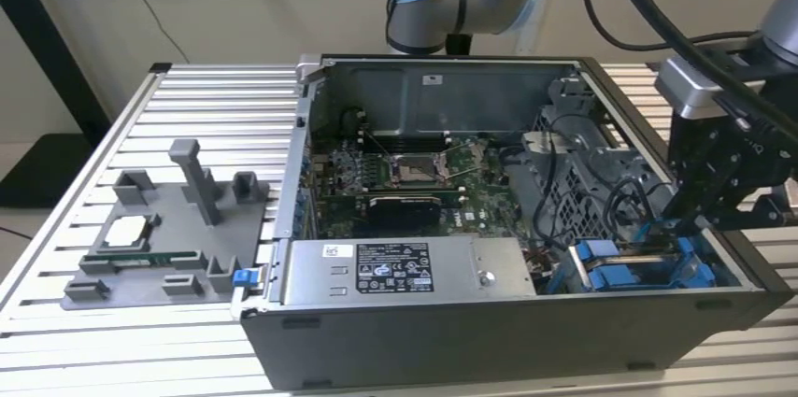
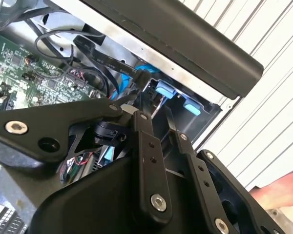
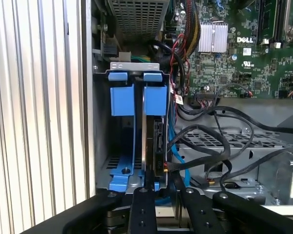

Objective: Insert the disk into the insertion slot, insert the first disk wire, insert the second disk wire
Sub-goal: 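Insert the second disk wire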

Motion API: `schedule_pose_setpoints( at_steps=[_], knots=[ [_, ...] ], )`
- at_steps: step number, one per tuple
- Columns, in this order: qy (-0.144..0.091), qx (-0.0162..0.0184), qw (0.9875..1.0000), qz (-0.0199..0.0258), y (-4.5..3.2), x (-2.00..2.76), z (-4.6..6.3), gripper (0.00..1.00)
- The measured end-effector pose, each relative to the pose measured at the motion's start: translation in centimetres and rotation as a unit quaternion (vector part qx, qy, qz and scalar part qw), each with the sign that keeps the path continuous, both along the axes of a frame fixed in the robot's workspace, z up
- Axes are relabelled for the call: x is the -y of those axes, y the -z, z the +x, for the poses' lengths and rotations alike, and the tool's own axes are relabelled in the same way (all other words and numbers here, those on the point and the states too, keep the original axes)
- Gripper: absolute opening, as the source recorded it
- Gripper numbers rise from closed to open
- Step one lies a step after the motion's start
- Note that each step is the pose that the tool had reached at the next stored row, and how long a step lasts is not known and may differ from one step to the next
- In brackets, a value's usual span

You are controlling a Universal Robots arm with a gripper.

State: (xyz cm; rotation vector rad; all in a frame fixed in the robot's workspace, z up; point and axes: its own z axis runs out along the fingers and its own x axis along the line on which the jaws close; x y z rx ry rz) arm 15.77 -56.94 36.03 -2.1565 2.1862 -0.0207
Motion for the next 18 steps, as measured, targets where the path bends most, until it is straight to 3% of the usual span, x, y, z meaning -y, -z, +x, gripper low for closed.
schedule_pose_setpoints(
  at_steps=[3,6,8,12,14,18],
  knots=[
    [0.0,-0.0025,1.0,0.0004,-0.75,0.0,0.0,1.0],
    [0.0,-0.0029,1.0,0.0074,-0.95,0.0,0.1,1.0],
    [-0.001,-0.0029,0.9998,0.0206,-0.96,-0.01,0.2,1.0],
    [-0.001,-0.0029,0.9985,0.0547,-0.96,-0.01,0.8,1.0],
    [-0.001,-0.0029,0.998,0.0639,-0.96,-0.01,1.6,1.0],
    [-0.001,-0.0059,0.9975,0.0698,-0.87,0.16,2.1,1.0]
  ],
)
